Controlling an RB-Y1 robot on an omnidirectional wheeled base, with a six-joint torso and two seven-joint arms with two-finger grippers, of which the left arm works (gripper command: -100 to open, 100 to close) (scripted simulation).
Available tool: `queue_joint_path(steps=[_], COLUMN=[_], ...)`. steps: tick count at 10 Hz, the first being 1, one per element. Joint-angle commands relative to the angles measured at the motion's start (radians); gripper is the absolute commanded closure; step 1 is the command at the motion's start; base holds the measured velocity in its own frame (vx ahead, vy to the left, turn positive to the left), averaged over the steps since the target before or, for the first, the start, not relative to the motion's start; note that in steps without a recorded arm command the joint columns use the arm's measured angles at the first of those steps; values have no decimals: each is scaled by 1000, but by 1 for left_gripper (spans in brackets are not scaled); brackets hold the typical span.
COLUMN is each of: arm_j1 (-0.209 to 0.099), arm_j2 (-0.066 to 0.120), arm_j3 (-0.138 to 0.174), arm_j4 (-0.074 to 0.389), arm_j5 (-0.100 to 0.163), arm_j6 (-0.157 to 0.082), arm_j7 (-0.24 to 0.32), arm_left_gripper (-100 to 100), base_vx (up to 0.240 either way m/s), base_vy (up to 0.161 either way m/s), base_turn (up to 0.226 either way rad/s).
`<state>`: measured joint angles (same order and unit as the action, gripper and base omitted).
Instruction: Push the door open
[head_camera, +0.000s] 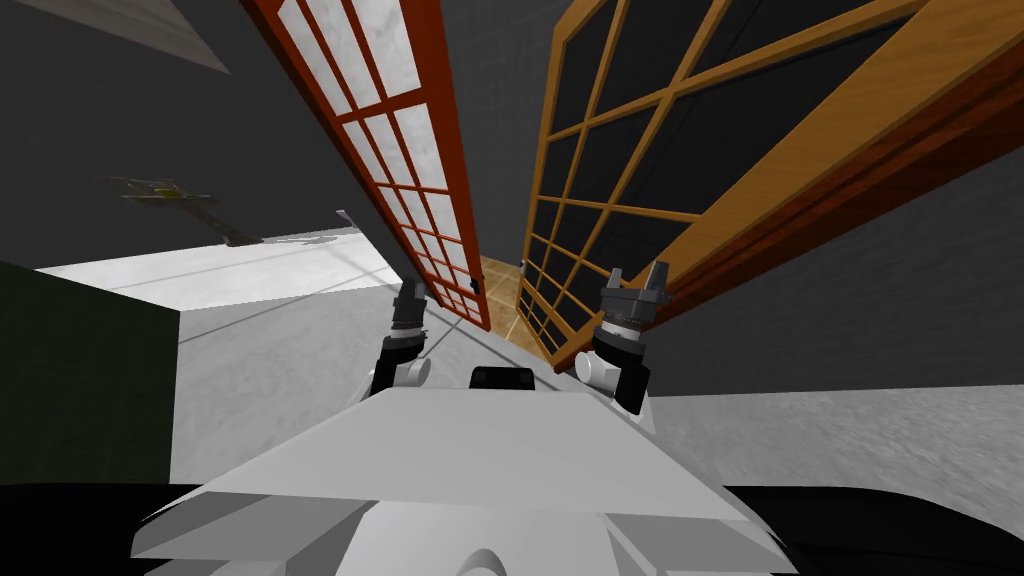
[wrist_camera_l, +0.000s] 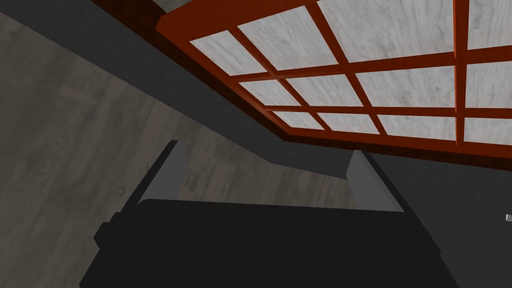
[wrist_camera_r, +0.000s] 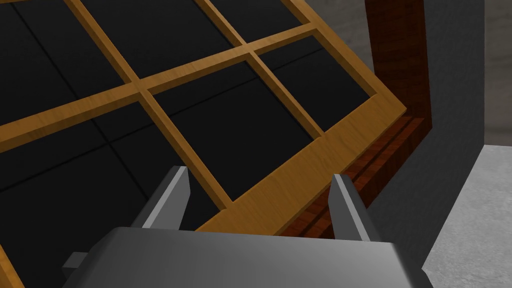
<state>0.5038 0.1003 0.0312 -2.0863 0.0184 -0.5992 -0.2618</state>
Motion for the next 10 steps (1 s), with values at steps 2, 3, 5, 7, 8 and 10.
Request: queue_joint_path(steps=[2,3,5,7,8,10], arm_j1=[-5,-7,-10,-13,-15,-17], arm_j2=[12,18,26,34,40,48], arm_j3=[-10,-14,-20,-26,-30,-36], arm_j4=[52,71,104,136,158,192], arm_j5=[1,1,3,4,5,6], arm_j6=[-21,-28,-40,-52,-59,-72], arm_j7=[-51,-72,-105,-139,-161,-195], arm_left_gripper=[-100,-100,-100,-100,-100,-100], base_vx=[91,113,84,80,79,75], base_vy=[-7,14,18,14,11,18], base_turn=[-56,-71,-56,-63,-56,-70])
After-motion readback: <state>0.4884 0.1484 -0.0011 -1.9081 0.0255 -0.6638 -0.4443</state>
